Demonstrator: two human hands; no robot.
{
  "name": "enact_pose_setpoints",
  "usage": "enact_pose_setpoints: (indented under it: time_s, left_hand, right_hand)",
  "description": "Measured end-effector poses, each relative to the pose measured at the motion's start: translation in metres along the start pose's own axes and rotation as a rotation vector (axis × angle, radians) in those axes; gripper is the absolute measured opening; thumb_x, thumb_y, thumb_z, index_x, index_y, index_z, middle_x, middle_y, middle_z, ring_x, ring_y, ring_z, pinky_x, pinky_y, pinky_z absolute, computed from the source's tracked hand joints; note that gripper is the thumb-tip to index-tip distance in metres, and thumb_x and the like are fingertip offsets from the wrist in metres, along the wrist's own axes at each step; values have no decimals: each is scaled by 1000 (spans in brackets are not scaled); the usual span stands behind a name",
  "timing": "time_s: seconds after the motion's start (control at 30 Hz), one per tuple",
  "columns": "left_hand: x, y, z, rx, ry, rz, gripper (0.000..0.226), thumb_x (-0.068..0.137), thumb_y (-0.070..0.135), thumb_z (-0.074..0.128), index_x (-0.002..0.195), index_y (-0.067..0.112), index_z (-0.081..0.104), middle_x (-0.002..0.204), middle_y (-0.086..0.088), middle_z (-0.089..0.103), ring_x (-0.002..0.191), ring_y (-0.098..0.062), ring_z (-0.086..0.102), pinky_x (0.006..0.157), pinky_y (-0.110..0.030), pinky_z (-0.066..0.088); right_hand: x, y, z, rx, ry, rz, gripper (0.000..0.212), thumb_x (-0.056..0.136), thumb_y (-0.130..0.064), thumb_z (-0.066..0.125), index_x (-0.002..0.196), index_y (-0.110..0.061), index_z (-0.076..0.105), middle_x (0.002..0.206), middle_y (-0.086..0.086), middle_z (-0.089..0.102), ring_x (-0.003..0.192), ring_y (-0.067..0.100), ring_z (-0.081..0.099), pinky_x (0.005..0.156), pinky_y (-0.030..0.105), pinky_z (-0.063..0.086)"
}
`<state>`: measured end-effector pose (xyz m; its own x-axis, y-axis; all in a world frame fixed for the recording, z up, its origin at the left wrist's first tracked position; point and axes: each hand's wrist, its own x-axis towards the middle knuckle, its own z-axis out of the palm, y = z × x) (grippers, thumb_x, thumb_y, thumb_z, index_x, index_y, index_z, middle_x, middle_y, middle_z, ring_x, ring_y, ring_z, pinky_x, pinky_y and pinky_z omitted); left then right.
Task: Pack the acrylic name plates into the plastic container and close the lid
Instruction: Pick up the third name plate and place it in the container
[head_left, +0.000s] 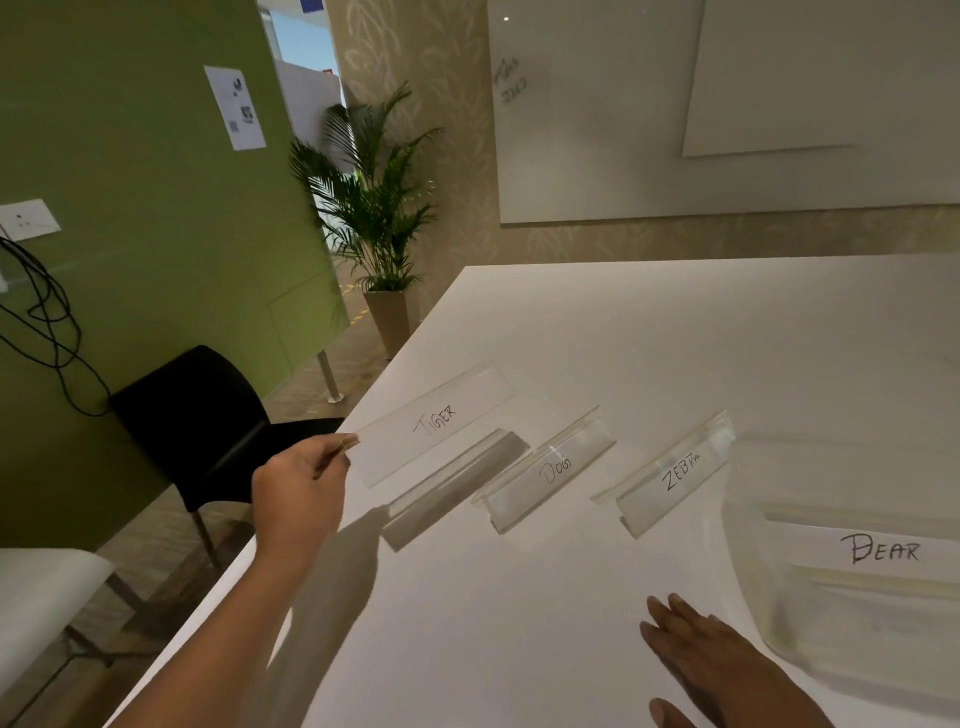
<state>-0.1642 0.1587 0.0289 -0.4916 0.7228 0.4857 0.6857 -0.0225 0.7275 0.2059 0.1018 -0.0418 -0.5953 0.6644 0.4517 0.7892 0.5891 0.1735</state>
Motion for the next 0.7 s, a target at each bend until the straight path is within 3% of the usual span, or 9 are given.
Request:
enact_pose_setpoints:
  time_s: [0.07,0.13,0.17,0.23,0.3,0.37,0.53,0.7]
  left_hand:
    - [-15,2,-14,-70,-37,-4,21,88,10,70,102,23,77,84,12,75,72,-1,67,59,-17,50]
    - [-32,5,-25,-166,-79,-26,22,88,9,70,98,28,76,80,17,75,77,2,68,62,-18,53]
    - [-41,7,-31,-222,-99,-39,23,88,9,70,95,30,76,82,18,76,81,4,68,65,-19,55]
    - [-57,9,-40,-305,-145,-66,24,87,8,69,90,31,77,89,21,76,87,2,69,74,-26,55]
    - [-73,10,-46,-370,-190,-80,26,87,6,68,89,30,78,91,16,76,89,-3,71,77,-30,56]
    - [-88,14,-50,-418,-225,-74,32,87,4,68,87,33,79,91,15,77,88,-4,71,73,-22,59]
    - [-115,31,-45,-469,-368,-3,41,87,-5,64,86,33,79,88,9,78,84,-8,73,68,-15,56]
    - [-134,52,-28,-511,-503,54,41,85,-9,64,85,29,80,88,6,79,86,-11,73,71,-15,55]
  right_hand:
    - [-1,-3,-15,108,-39,43,51,97,-51,-3,128,-34,33,160,-2,-19,143,4,-16,111,15,7]
    - [-11,-10,-27,338,5,126,41,97,-52,33,130,-32,47,155,-24,13,138,-8,19,106,5,9]
    - [-16,-13,-32,483,-3,217,40,90,-46,56,128,-34,51,147,-25,30,132,-6,36,105,0,9]
    - [-28,-18,-39,796,-157,410,53,76,-31,79,121,-41,53,132,-26,50,127,-3,47,107,3,13]
    - [-33,-19,-48,1070,-154,566,50,69,-22,84,109,-44,64,118,-26,64,118,-2,56,104,9,29]
    - [-39,-18,-57,1214,-121,655,47,64,-26,86,107,-38,70,112,-23,70,111,0,62,93,9,43]
    - [-52,-15,-76,1351,-105,643,85,53,-55,86,128,-32,55,129,-19,61,121,3,56,97,17,45]
    - [-68,-9,-86,1470,-31,674,94,49,-43,93,131,-26,52,124,2,66,118,17,60,98,25,47]
